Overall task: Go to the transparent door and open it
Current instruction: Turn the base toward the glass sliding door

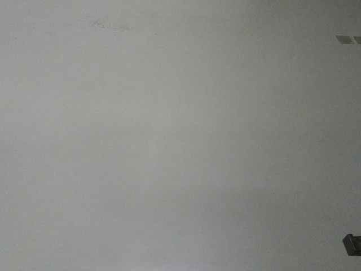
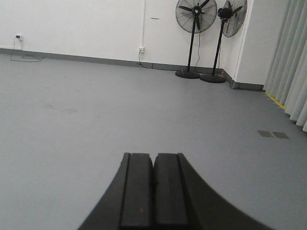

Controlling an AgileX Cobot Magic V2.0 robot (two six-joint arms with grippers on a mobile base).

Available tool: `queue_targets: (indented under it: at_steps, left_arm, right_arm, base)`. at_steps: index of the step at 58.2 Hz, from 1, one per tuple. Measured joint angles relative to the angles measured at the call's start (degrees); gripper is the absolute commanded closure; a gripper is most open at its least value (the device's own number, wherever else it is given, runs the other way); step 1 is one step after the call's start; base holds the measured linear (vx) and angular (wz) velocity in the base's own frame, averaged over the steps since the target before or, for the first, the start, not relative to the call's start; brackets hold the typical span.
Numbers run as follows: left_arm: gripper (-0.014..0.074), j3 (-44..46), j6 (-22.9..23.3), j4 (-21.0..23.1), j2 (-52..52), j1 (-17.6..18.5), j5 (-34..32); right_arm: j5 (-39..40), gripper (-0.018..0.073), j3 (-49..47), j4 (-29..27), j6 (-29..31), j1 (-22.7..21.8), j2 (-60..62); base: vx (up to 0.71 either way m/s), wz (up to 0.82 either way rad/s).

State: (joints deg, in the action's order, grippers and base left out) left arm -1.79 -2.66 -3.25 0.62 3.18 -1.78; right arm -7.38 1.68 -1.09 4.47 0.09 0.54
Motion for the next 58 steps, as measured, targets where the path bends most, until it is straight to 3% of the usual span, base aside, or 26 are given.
queue_targets:
  at_steps: [58]
  left_arm:
    - [0.0602,0.0,0.0,0.0,0.0,0.0,0.0]
  right_arm:
    - [0.0,0.0566,0.0,0.0,0.0,0.0,0.0]
  base:
    - [0.33,-0.04]
